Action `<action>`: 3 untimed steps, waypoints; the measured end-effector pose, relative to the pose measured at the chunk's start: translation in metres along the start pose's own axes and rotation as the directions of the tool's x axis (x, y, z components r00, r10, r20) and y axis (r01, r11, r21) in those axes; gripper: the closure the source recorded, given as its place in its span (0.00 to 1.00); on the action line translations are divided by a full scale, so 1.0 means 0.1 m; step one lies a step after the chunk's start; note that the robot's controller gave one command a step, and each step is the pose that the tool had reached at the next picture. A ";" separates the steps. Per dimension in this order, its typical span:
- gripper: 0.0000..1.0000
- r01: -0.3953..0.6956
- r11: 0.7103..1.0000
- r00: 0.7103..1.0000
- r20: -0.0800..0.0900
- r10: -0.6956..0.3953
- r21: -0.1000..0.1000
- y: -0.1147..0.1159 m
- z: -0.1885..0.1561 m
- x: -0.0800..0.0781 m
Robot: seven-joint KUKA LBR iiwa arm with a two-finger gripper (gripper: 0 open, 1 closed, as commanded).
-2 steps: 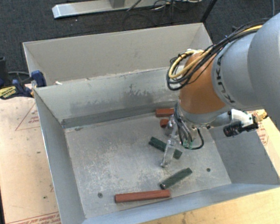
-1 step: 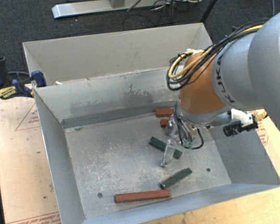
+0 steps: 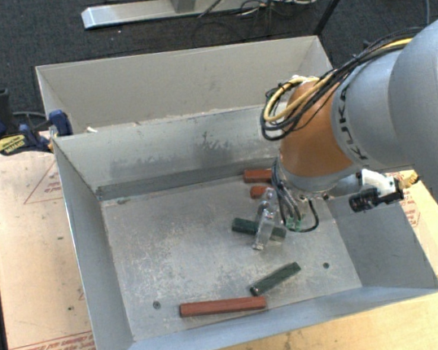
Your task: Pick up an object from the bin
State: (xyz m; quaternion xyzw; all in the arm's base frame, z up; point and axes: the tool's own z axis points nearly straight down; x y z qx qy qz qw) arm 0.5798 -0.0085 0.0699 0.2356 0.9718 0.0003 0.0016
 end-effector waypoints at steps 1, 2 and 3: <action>1.00 0.003 1.000 1.000 0.005 -0.003 -0.004 0.01 -0.76 -0.02; 1.00 0.006 1.000 1.000 0.003 -0.006 -0.002 0.02 -1.17 -0.03; 1.00 0.009 1.000 1.000 0.001 -0.009 -0.001 0.03 -1.31 -0.04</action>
Offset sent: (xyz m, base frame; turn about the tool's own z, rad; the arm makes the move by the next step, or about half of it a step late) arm -0.0001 0.0000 0.0710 0.0000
